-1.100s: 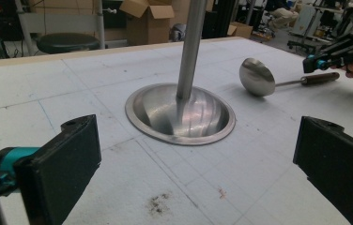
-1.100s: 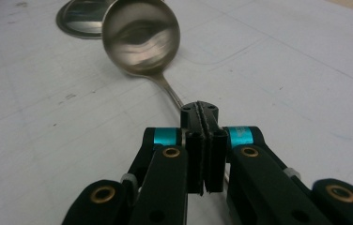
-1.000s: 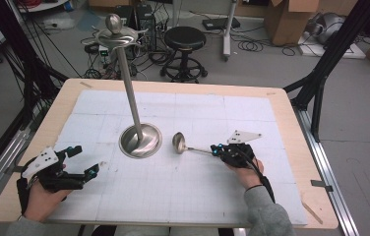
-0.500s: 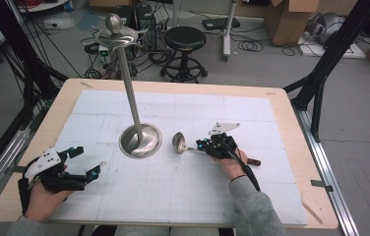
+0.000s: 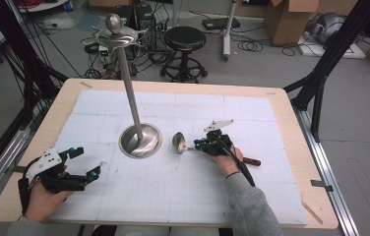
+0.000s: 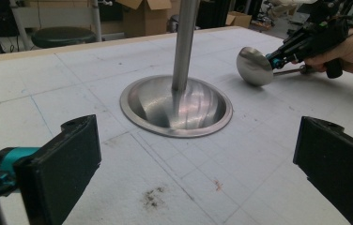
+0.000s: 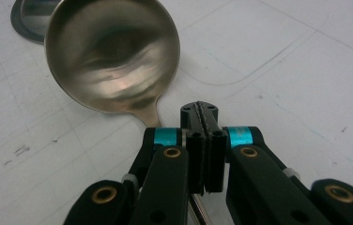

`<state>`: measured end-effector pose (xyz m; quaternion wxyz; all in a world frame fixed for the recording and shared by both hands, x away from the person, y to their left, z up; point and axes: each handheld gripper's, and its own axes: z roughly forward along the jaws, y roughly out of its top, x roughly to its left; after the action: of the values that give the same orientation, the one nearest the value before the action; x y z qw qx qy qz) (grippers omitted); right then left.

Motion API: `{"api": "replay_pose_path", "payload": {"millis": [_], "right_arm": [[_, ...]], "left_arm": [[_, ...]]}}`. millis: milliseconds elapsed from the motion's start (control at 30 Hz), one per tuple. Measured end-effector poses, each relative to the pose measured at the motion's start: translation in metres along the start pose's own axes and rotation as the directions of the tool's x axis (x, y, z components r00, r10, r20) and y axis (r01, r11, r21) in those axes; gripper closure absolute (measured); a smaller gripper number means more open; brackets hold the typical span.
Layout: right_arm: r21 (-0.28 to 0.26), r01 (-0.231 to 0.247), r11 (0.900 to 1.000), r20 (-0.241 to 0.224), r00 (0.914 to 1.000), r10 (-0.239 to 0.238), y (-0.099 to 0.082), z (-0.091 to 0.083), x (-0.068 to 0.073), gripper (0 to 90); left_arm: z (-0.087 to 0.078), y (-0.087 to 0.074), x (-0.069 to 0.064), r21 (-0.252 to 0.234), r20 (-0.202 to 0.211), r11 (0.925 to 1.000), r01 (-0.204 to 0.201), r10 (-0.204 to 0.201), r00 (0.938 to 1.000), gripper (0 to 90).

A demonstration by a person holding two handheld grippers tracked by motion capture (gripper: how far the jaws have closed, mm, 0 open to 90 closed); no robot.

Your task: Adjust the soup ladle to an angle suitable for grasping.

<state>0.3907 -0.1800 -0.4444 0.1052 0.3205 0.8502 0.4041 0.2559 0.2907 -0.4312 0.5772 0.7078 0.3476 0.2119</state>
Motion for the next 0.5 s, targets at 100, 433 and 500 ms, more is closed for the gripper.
{"api": "replay_pose_path", "payload": {"millis": [100, 433, 500], "right_arm": [[-0.001, -0.011, 0.9999, -0.001, 0.9999, 0.011, 0.0003, 0.0004, 0.0002, 90.0], [0.018, -0.015, 0.9997, 0.002, 0.9999, 0.015, -0.0002, 0.0044, -0.0025, 90.0], [0.025, -0.024, 0.9994, -0.007, 0.9997, 0.025, -0.0004, 0.0043, -0.0004, 90.0]], "left_arm": [[0.0004, 0.0, -0.0003, 0.002, 0.001, 1.0, 0.003, -0.003, 1.0, 1.7], [0.0017, -0.0006, -0.0005, 0.015, 0.002, 0.9999, -0.001, 0.001, 1.0, 1.7], [0.0019, -0.0007, -0.0008, 0.018, 0.003, 0.9998, -0.003, 0.002, 1.0, 1.8]]}}
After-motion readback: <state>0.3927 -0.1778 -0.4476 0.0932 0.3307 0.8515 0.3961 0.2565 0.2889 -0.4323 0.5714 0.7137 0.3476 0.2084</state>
